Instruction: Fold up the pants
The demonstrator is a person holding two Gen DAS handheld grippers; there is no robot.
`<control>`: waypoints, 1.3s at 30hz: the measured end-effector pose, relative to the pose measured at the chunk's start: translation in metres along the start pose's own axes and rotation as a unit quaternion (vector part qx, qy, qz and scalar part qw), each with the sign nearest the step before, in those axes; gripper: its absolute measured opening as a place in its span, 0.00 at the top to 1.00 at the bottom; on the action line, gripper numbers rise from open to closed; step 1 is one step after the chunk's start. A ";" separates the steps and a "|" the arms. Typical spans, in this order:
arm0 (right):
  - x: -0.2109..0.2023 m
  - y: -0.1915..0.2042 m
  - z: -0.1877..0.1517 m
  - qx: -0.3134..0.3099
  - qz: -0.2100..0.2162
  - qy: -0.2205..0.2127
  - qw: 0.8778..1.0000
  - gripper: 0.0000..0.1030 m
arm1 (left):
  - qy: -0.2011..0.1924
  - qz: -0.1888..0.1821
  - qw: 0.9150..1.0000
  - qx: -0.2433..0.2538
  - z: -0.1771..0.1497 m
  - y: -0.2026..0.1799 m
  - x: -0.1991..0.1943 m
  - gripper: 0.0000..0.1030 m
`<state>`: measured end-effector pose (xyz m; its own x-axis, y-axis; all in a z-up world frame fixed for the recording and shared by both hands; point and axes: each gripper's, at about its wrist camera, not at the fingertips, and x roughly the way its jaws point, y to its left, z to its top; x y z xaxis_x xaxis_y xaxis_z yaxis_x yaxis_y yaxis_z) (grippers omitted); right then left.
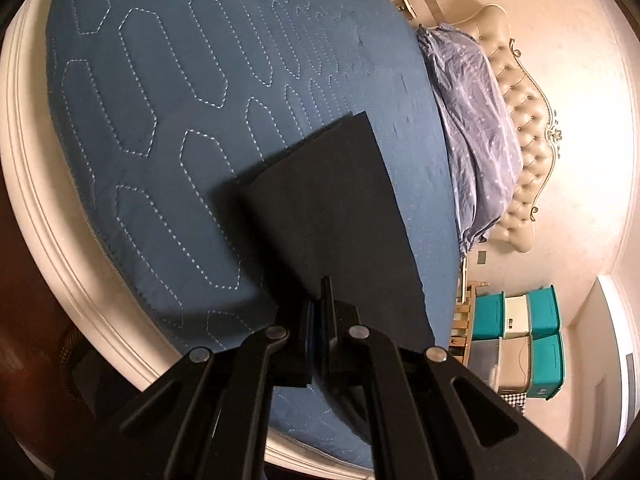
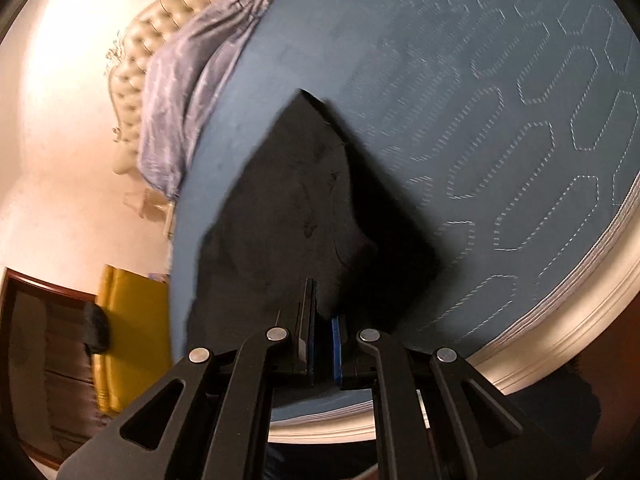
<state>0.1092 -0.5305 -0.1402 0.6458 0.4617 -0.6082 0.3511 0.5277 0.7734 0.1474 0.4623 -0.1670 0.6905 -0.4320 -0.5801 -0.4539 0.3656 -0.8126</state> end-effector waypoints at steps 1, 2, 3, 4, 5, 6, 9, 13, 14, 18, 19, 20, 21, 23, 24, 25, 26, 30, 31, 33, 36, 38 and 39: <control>0.003 -0.004 -0.001 0.003 -0.002 0.001 1.000 0.93 | 0.000 0.002 1.000 0.002 0.000 0.000 0.000 0.98; 0.004 -0.006 -0.002 0.004 -0.001 0.000 1.000 0.93 | 0.000 0.002 1.000 0.003 0.000 0.000 0.000 0.98; 0.004 -0.007 -0.002 0.002 0.001 -0.001 1.000 0.93 | 0.001 0.001 1.000 0.002 0.000 0.000 -0.001 0.98; 0.004 -0.006 -0.003 -0.001 0.000 -0.001 1.000 0.93 | 0.002 0.001 1.000 0.001 0.000 0.000 -0.001 0.98; 0.003 -0.006 -0.003 -0.008 -0.003 0.000 1.000 0.93 | 0.002 0.001 1.000 0.002 0.000 0.001 -0.001 0.98; 0.003 -0.005 -0.003 -0.012 -0.005 0.000 1.000 0.93 | 0.001 0.001 1.000 0.002 0.000 0.002 -0.001 0.98; 0.002 -0.003 -0.003 -0.014 -0.007 0.001 1.000 0.93 | -0.003 0.001 1.000 -0.002 -0.001 0.001 -0.002 0.98; -0.009 0.006 -0.006 -0.023 0.009 -0.003 1.000 0.93 | -0.012 -0.005 1.000 0.002 -0.003 0.001 -0.011 0.98; -0.010 0.007 -0.005 -0.027 0.012 -0.002 1.000 0.93 | -0.010 0.001 1.000 0.003 -0.002 0.003 -0.010 0.98; 0.001 -0.002 -0.004 -0.028 -0.003 0.018 0.999 0.93 | -0.006 0.007 1.000 -0.006 -0.001 0.010 -0.006 0.98; 0.003 -0.006 -0.004 -0.026 0.001 0.020 0.999 0.93 | -0.008 0.007 1.000 -0.004 -0.002 0.009 -0.006 0.98; 0.002 -0.008 -0.004 -0.024 0.009 0.019 1.000 0.93 | -0.011 0.011 1.000 0.001 -0.004 0.008 -0.007 0.96; 0.001 -0.010 -0.004 -0.020 0.015 0.017 1.000 0.92 | -0.012 0.013 1.000 0.000 -0.007 0.007 -0.009 0.95; -0.004 -0.015 -0.002 -0.010 0.020 0.010 1.000 0.82 | -0.023 0.007 1.000 -0.008 -0.014 0.009 -0.019 0.79; -0.005 -0.017 -0.002 -0.008 0.020 0.007 1.000 0.78 | -0.029 0.005 1.000 -0.005 -0.021 0.008 -0.025 0.67; -0.011 -0.020 -0.001 -0.003 0.025 -0.001 1.000 0.76 | -0.035 0.013 0.999 -0.001 -0.029 0.005 -0.030 0.47; -0.014 -0.022 -0.001 0.003 0.033 -0.006 0.999 0.67 | -0.040 0.017 0.999 0.007 -0.040 0.001 -0.036 0.46; -0.019 -0.022 0.001 0.002 0.049 -0.016 0.999 0.56 | -0.003 -0.019 0.999 0.033 -0.112 -0.019 -0.027 0.46; -0.018 -0.019 0.001 -0.003 0.046 -0.016 0.999 0.56 | 0.013 -0.032 0.999 0.039 -0.133 -0.025 -0.019 0.46; -0.017 -0.012 0.002 -0.014 0.033 -0.027 0.999 0.56 | 0.053 -0.058 0.996 0.046 -0.180 -0.041 0.009 0.46; -0.016 -0.005 0.003 -0.021 0.010 -0.038 0.999 0.72 | 0.106 -0.096 0.988 0.059 -0.233 -0.069 0.054 0.51; -0.015 -0.003 0.003 -0.028 -0.014 -0.041 0.999 0.86 | 0.125 -0.113 0.983 0.067 -0.256 -0.087 0.082 0.51; -0.015 -0.004 0.004 -0.027 -0.013 -0.043 0.999 0.87 | 0.133 -0.116 0.982 0.062 -0.263 -0.091 0.093 0.51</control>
<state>0.1008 -0.5417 -0.1333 0.6940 0.3860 -0.6078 0.3320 0.5775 0.7458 0.1053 0.1723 -0.1622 0.5878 -0.7095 -0.3886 -0.2185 0.3232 -0.9207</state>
